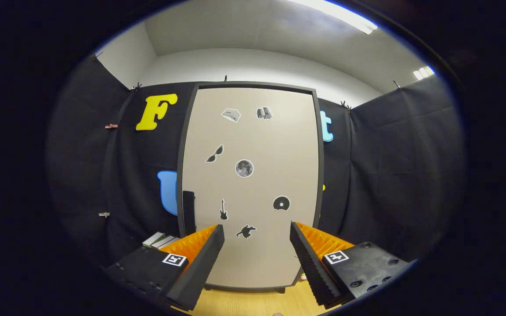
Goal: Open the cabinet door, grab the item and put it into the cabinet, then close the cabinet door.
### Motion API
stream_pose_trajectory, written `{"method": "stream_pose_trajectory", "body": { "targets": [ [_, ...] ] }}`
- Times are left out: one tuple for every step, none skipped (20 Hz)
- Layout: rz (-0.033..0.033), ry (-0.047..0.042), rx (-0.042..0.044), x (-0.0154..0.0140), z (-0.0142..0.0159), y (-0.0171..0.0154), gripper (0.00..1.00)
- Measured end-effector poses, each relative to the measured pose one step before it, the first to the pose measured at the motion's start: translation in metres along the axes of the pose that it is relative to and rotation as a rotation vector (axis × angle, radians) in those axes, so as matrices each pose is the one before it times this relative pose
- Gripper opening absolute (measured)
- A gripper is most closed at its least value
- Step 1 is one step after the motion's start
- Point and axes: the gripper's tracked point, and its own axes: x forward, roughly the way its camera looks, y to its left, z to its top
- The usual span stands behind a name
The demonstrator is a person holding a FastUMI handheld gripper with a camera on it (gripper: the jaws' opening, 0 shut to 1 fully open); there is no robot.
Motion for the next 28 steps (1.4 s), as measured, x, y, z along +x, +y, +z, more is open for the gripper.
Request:
{"method": "stream_pose_trajectory", "body": {
  "targets": [
    [0.01448, 0.00839, 0.00327, 0.00155, -0.00307, 0.00722, 0.97],
    [0.01052, 0.00505, -0.00469, 0.00239, -0.00170, 0.00532, 0.97],
    [0.00602, 0.00116, -0.00623, 0.00252, -0.00107, 0.00371, 0.97],
    [0.01124, -0.00236, -0.00636, 0.00239, -0.00046, 0.00618, 0.97],
    [-0.00515, 0.00176, 0.00135, 0.00591, -0.00230, 0.00342, 0.97],
    [0.01255, -0.00013, 0.00668, 0.00319, -0.00232, 0.00728, 0.97],
    [0.01777, -0.00148, 0.01021, 0.00448, -0.00043, 0.00981, 0.97],
    [0.01733, -0.00038, 0.00615, 0.00463, -0.00174, 0.01033, 0.97],
    [0.01414, 0.00365, 0.00151, 0.00636, -0.00213, 0.00857, 0.97],
    [0.00968, 0.00450, -0.00096, 0.00703, -0.00325, 0.00909, 0.97],
    [0.01028, 0.00252, -0.00194, 0.00610, -0.00219, 0.00833, 0.97],
    [0.00576, -0.00234, -0.00241, 0.00815, -0.00161, 0.00823, 0.97],
    [0.00070, 0.00300, 0.00084, 0.00838, -0.00306, 0.00621, 0.97],
    [0.00610, 0.00356, 0.00381, 0.00873, -0.00289, 0.00755, 0.97],
    [0.00629, 0.00714, 0.00455, 0.00727, -0.00429, 0.00743, 0.97],
    [0.00570, 0.00213, 0.00521, 0.00899, -0.00389, 0.00651, 0.97],
    [0.00165, 0.00010, 0.00318, 0.00844, -0.00254, 0.00505, 0.97],
    [-0.00101, 0.00014, -0.00144, 0.00921, -0.00309, 0.00377, 0.97],
    [-0.00425, -0.00086, -0.00535, 0.00788, -0.00229, 0.00196, 0.97],
    [-0.00755, -0.00085, -0.00545, 0.00765, -0.00215, 0.00245, 0.97],
    [-0.00519, -0.00256, -0.00394, 0.00846, -0.00205, 0.00186, 0.96],
    [-0.00221, 0.00468, -0.00070, 0.00778, -0.00295, 0.00238, 0.96],
    [0.00229, 0.00693, 0.00285, 0.00600, -0.00397, 0.00297, 0.96],
    [-0.00861, 0.00672, 0.00234, 0.00710, -0.00373, 0.00131, 0.96],
    [-0.00611, 0.00518, 0.00115, 0.00569, -0.00322, -0.00041, 0.92],
    [-0.00254, 0.00530, -0.00077, 0.00538, -0.00362, 0.00160, 0.90],
    [-0.00721, -0.00136, -0.00512, 0.00448, -0.00145, -0.00011, 0.87],
    [-0.00295, 0.00093, -0.00658, 0.00447, -0.00155, 0.00149, 0.86]
  ]
}}
